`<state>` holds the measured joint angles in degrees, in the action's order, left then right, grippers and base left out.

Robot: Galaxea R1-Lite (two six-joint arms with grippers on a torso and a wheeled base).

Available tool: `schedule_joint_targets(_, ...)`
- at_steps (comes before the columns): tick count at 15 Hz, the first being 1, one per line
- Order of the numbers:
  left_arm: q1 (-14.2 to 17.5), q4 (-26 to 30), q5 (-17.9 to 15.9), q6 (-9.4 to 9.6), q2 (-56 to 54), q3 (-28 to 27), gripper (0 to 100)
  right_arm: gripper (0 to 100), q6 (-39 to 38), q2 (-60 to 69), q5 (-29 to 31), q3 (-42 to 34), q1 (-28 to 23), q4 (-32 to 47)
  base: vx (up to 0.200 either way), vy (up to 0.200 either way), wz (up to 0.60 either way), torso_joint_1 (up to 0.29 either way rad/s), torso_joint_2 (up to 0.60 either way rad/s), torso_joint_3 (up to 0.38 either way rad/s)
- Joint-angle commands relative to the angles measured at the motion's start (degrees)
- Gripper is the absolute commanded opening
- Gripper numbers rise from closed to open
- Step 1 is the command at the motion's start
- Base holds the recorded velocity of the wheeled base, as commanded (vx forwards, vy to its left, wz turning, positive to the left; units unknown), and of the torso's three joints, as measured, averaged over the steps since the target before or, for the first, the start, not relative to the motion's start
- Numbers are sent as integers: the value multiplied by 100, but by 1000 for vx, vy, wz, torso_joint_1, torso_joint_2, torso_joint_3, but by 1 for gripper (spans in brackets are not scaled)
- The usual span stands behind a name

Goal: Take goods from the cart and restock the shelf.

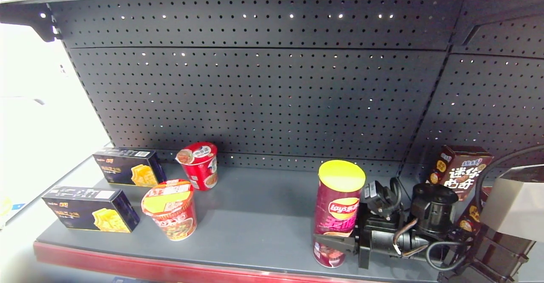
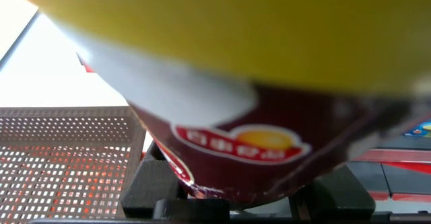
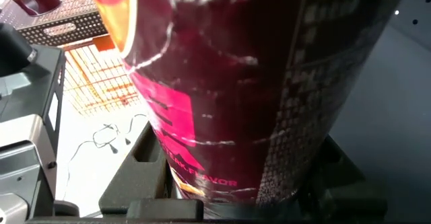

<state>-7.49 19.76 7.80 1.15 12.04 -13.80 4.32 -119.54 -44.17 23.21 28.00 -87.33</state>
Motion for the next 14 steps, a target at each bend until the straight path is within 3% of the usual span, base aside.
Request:
schedule_joint_targets(1, 1, 1, 2, 0, 0, -9, 0, 0, 17, -43, 13, -10, 12, 6, 0, 0, 0, 0, 0, 0)
schedule_joint_targets(3, 1, 1, 2, 0, -9, -9, 0, 0, 8, -34, 57, -1, 30, 6, 0, 0, 0, 0, 0, 0)
schedule_joint_targets(4, 1, 1, 2, 0, -9, -9, 0, 100, 17, -34, 57, -1, 30, 6, 0, 0, 0, 0, 0, 0)
schedule_joint_targets(14, -7, 1, -7, 0, -88, 0, 0, 100, 184, 370, 101, -467, -137, -38, 0, 0, 0, 0, 0, 0)
